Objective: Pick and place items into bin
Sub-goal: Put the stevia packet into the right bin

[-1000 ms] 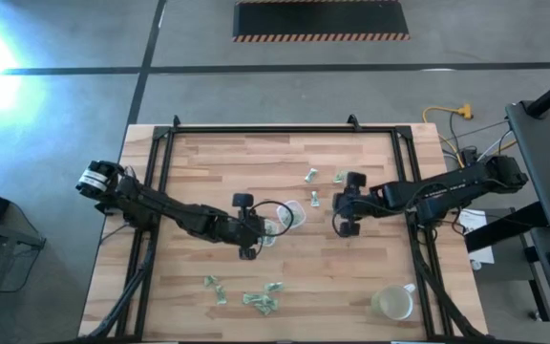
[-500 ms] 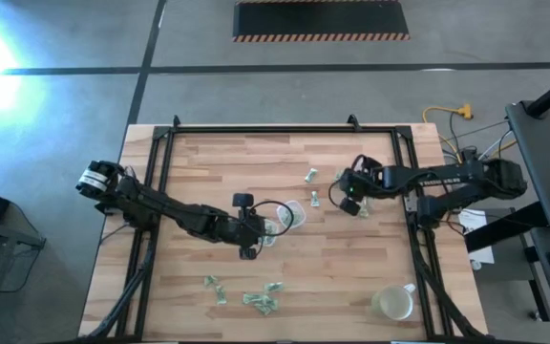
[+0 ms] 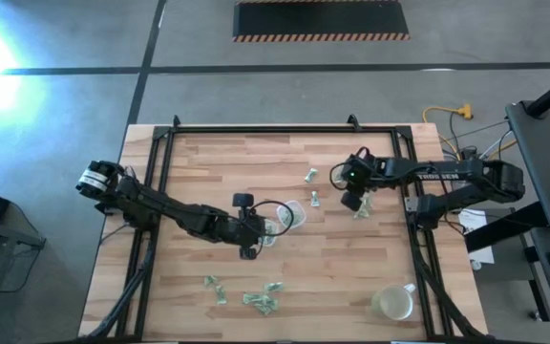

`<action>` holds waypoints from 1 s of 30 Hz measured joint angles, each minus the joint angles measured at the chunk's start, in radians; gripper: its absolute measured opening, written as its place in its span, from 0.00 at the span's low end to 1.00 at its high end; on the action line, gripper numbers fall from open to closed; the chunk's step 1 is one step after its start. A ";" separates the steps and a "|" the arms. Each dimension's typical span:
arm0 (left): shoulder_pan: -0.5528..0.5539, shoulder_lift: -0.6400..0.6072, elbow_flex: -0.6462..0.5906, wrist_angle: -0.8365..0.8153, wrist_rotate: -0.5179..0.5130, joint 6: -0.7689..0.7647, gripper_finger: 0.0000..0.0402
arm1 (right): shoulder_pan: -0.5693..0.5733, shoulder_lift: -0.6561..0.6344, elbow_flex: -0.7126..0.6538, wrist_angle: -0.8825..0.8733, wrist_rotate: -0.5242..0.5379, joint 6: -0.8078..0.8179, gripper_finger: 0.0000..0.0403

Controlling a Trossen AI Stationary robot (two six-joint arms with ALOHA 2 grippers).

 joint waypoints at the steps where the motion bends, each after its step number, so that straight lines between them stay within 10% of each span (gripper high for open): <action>1: 0.000 0.000 0.000 0.002 0.000 0.000 0.37 | -0.005 0.000 -0.002 -0.001 -0.001 0.009 0.22; 30: 0.000 0.000 0.000 0.016 0.000 0.000 0.37 | -0.033 0.000 -0.034 -0.016 0.007 0.229 0.42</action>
